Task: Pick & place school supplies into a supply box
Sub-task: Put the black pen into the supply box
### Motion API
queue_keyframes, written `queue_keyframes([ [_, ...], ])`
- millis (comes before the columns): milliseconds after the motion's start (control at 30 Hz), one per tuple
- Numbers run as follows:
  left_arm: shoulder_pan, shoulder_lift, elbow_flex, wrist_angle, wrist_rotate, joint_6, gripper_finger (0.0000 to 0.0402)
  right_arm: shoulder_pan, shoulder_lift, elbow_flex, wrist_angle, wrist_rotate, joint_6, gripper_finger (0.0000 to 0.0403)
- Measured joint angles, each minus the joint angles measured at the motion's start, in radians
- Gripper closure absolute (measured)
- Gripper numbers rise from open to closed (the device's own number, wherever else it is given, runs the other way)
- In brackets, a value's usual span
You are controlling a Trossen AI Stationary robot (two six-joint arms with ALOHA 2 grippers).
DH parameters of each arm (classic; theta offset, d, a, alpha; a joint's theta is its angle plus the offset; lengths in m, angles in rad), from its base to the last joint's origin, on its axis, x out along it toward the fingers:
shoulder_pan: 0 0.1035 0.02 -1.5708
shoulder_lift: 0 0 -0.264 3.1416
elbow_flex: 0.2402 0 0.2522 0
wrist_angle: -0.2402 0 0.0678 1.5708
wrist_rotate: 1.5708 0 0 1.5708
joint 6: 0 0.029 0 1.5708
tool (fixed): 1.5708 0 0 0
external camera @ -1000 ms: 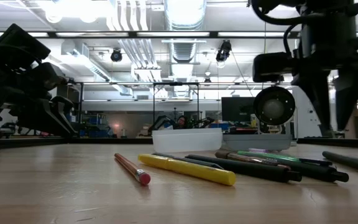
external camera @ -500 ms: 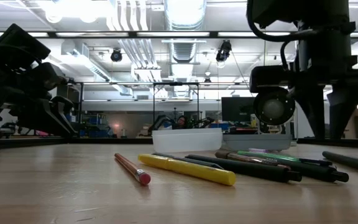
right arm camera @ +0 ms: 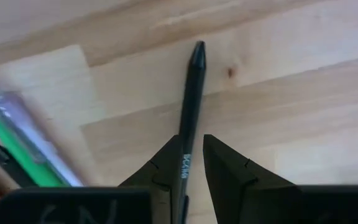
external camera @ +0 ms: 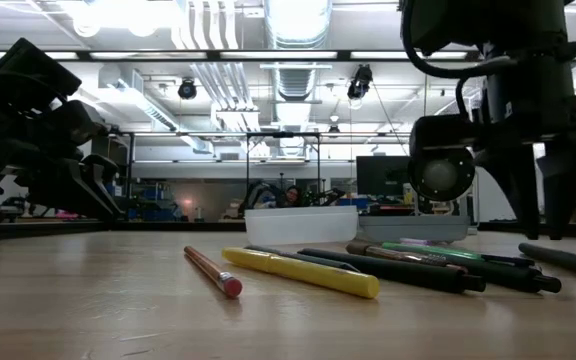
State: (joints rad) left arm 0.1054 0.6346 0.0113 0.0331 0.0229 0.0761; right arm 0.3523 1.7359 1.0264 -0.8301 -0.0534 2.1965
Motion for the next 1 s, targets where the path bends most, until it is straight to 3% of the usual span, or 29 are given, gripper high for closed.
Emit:
queue_keyframes([
  [533, 0.000, 0.000, 0.000, 0.000, 0.000, 0.000, 0.0335, -0.009, -0.005, -0.095, 0.125, 0.000, -0.003, 0.0346],
  [1000, 0.000, 0.000, 0.000, 0.000, 0.000, 0.000, 0.0335, -0.008, -0.002, -0.096, 0.125, 0.007, -0.138, 0.0354],
])
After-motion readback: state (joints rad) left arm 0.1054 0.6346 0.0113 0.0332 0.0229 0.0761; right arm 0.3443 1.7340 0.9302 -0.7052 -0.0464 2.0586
